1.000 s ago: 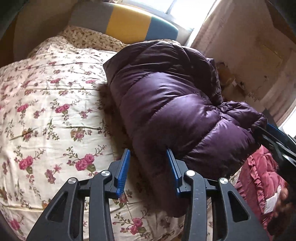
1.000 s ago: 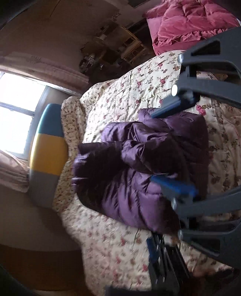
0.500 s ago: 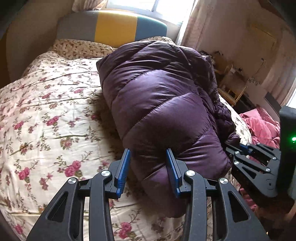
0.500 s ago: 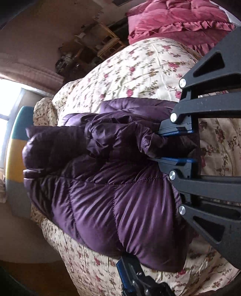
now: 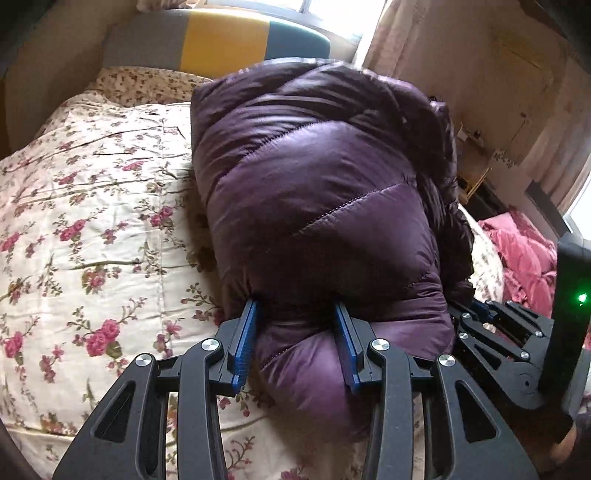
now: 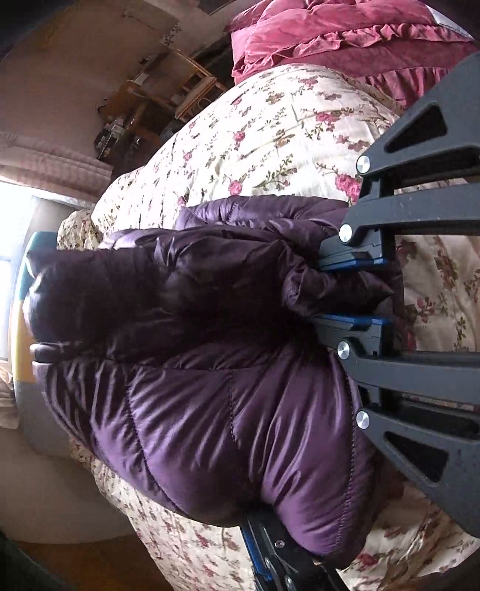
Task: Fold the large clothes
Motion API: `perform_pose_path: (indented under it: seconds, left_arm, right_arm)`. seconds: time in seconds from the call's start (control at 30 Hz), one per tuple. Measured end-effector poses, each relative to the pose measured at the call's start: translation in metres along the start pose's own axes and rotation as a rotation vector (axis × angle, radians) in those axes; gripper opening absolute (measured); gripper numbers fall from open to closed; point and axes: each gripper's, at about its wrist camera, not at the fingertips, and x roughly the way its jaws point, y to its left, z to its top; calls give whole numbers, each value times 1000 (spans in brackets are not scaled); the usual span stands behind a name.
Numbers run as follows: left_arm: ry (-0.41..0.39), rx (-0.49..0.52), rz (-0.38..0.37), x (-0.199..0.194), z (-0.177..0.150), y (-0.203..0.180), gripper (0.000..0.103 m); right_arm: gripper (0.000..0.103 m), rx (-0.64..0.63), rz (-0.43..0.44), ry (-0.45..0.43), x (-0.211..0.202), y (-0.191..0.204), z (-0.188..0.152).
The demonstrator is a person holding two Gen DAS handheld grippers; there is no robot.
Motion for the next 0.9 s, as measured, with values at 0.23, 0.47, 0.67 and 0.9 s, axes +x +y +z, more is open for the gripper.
perform_pose_path:
  seconds: [0.23, 0.47, 0.67, 0.9]
  left_arm:
    - [-38, -12, 25, -21, -1, 6, 40]
    - [-88, -43, 43, -41, 5, 16, 40]
    - [-120, -76, 92, -47, 23, 33, 40]
    - [-127, -81, 133, -37, 54, 38, 40]
  right_arm:
    - [35, -37, -90, -38, -23, 11, 7]
    - [53, -63, -110, -102, -55, 10, 18]
    - [54, -77, -142, -164, -80, 13, 38]
    - [45, -97, -207, -202, -64, 21, 79]
